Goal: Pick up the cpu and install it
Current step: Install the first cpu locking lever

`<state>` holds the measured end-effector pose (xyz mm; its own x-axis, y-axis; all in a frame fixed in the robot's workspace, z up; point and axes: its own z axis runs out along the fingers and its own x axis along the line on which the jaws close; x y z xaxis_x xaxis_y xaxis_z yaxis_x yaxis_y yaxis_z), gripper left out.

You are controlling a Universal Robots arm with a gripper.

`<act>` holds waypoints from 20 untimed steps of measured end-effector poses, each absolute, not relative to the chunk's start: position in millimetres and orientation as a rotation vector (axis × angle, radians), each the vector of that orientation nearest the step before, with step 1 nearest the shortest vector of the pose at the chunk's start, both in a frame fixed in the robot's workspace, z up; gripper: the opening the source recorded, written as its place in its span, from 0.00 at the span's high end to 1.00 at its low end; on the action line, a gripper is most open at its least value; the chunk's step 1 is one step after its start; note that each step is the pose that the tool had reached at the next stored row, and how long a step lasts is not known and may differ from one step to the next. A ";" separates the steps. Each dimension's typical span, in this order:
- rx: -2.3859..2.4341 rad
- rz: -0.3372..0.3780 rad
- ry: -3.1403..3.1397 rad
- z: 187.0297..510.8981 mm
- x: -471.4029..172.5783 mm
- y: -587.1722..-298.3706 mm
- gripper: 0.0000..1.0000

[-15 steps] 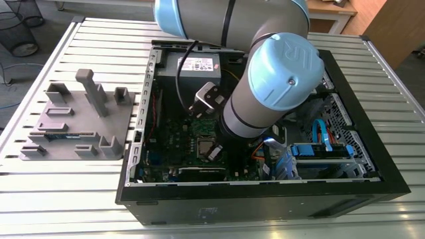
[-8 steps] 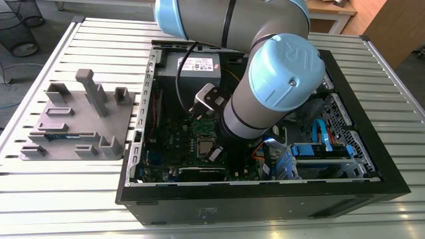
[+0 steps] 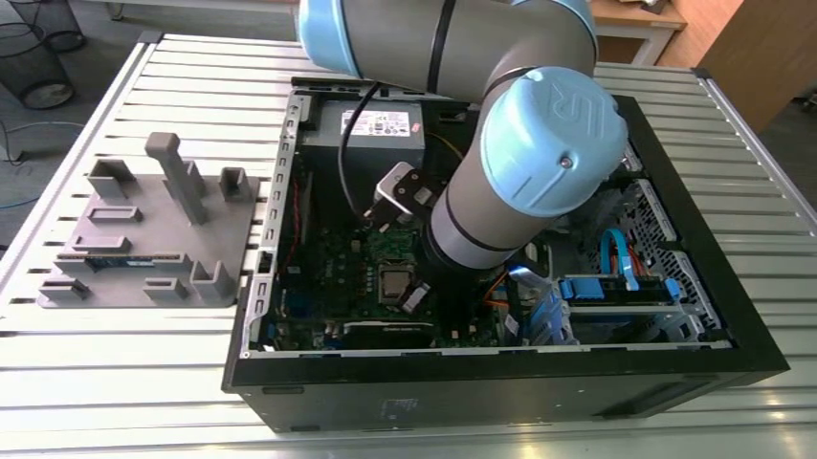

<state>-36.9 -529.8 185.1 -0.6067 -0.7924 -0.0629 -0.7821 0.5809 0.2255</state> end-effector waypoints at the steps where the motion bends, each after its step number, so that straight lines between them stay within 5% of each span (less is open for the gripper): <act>1: 1.374 -0.358 -2.752 185.0 -36.0 -529.9 0.89; 20: 1.385 -0.358 -2.746 190.0 -33.6 -529.9 0.89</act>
